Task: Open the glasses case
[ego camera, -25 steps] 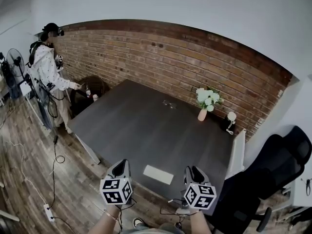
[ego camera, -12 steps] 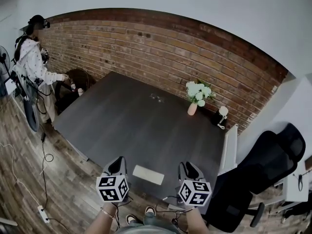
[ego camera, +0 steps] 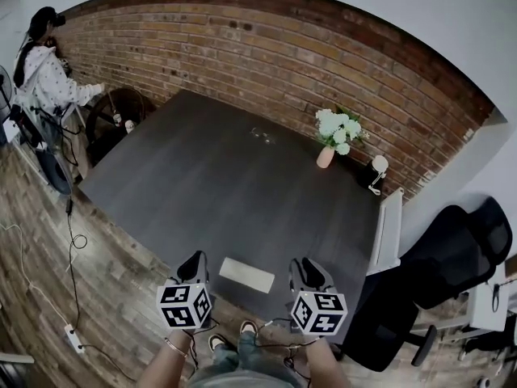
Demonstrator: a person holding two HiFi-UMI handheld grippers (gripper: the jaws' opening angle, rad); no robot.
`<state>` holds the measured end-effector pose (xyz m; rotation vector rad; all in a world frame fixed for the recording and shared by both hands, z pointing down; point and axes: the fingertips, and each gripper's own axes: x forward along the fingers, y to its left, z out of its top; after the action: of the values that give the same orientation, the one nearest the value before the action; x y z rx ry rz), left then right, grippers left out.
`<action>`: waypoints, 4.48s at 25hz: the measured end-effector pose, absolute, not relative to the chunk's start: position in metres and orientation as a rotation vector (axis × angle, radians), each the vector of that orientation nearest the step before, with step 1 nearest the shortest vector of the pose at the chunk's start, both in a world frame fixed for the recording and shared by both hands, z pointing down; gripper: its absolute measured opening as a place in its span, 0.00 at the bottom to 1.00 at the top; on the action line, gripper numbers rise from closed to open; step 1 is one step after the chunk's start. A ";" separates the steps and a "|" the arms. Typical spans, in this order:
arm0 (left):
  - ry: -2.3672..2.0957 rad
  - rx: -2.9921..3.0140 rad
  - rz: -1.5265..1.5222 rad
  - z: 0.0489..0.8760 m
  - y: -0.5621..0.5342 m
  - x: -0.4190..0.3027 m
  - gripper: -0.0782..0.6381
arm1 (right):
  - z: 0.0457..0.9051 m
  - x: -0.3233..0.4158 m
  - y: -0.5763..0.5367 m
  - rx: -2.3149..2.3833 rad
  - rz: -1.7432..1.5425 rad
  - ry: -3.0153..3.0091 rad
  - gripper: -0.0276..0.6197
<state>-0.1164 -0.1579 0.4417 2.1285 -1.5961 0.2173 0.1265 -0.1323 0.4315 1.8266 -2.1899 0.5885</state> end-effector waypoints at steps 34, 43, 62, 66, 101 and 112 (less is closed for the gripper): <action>-1.329 2.045 0.606 0.612 -0.122 -0.077 0.10 | 0.588 0.082 -0.075 1.489 0.738 -2.058 0.22; -1.306 2.059 0.624 0.617 -0.127 -0.067 0.10 | 0.596 0.075 -0.076 1.417 0.678 -2.057 0.23; -1.281 2.070 0.626 0.624 -0.132 -0.063 0.10 | 0.615 0.064 -0.079 1.300 0.495 -1.995 0.22; -1.278 2.070 0.617 0.624 -0.132 -0.064 0.10 | 0.617 0.064 -0.080 1.301 0.477 -1.982 0.22; -1.252 2.004 0.576 0.623 -0.133 -0.065 0.10 | 0.574 0.082 -0.120 1.335 0.534 -2.038 0.18; -1.255 1.968 0.620 0.622 -0.134 -0.067 0.10 | 0.560 0.092 -0.142 1.382 0.571 -2.074 0.18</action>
<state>-0.0665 -0.1337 0.6219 1.9684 -1.2552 0.6204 0.0922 -0.1420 0.5597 1.3820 -2.0741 0.5709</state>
